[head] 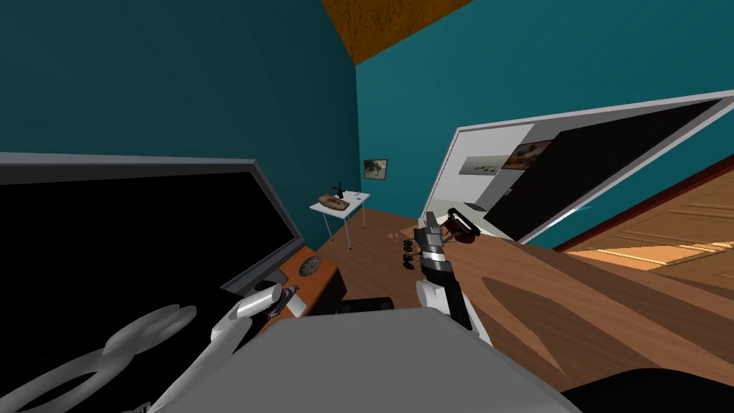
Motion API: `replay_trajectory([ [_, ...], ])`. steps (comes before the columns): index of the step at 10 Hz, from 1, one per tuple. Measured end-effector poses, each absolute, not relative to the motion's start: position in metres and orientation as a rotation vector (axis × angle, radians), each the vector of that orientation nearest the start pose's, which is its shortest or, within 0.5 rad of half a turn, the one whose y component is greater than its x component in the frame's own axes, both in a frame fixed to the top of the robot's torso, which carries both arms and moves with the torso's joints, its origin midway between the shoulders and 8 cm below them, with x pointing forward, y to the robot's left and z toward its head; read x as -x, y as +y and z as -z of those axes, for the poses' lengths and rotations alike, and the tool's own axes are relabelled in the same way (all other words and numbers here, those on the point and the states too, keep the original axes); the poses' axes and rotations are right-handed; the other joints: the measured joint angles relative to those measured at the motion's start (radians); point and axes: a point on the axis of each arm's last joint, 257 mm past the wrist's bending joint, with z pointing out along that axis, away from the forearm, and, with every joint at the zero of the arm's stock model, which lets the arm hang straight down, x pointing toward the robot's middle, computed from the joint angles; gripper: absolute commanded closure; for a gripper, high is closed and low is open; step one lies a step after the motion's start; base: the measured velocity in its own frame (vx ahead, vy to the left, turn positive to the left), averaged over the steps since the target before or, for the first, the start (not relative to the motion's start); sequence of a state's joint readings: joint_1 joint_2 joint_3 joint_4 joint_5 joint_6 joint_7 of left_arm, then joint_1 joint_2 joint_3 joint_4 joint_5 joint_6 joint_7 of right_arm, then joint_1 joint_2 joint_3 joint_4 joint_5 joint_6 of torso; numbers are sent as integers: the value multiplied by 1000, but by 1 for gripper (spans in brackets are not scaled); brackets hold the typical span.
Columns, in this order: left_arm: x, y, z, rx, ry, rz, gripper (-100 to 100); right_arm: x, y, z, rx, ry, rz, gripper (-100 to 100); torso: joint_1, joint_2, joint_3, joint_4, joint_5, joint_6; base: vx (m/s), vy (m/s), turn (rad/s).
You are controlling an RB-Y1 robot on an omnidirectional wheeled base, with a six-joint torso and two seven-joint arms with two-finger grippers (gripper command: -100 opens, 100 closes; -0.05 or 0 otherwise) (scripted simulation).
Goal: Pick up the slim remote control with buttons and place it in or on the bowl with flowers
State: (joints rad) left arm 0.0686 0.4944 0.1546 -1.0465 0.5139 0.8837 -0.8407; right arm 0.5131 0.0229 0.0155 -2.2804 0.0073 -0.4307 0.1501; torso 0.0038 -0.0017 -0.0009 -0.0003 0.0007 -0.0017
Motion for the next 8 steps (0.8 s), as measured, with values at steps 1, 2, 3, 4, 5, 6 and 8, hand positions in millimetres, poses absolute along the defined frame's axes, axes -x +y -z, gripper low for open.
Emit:
replay_trajectory([
  [1, -252, 492, 549, 1569, 2468, -4, -100, -355, -280, -7, -676, 693, -1151, 0, 0, 0, 0, 0, 0, 0, 15, 32, -81],
  [2, -245, 489, 553, 1591, 2492, -4, -100, -355, -280, -7, -676, 693, -1151, 0, -1, 0, 0, 0, 0, 0, 19, 41, -93],
  [3, -239, 487, 556, 1615, 2521, -1, -100, -355, -280, -7, -676, 693, -1151, 0, 0, -1, 0, 0, 0, 0, 17, 45, -95],
  [4, -233, 483, 559, 1636, 2553, 3, -100, -355, -280, -7, -676, 693, -1151, 0, 0, 0, 0, 0, 0, 0, 20, 48, -80],
  [5, -228, 479, 561, 1658, 2580, 8, -100, -355, -280, -7, -676, 693, -1151, 0, 0, -1, 0, 0, 0, 0, 24, 37, -71],
  [6, -223, 476, 562, 1673, 2603, 14, -100, -355, -280, -7, -676, 693, -1151, 0, 0, -1, -1, 0, 0, 0, 24, 27, -52],
  [8, -218, 472, 564, 1689, 2626, 19, 0, -355, -280, -7, -676, 693, -1151, 0, -3, 0, 0, 0, 0, -1, 1, 2, -6],
])
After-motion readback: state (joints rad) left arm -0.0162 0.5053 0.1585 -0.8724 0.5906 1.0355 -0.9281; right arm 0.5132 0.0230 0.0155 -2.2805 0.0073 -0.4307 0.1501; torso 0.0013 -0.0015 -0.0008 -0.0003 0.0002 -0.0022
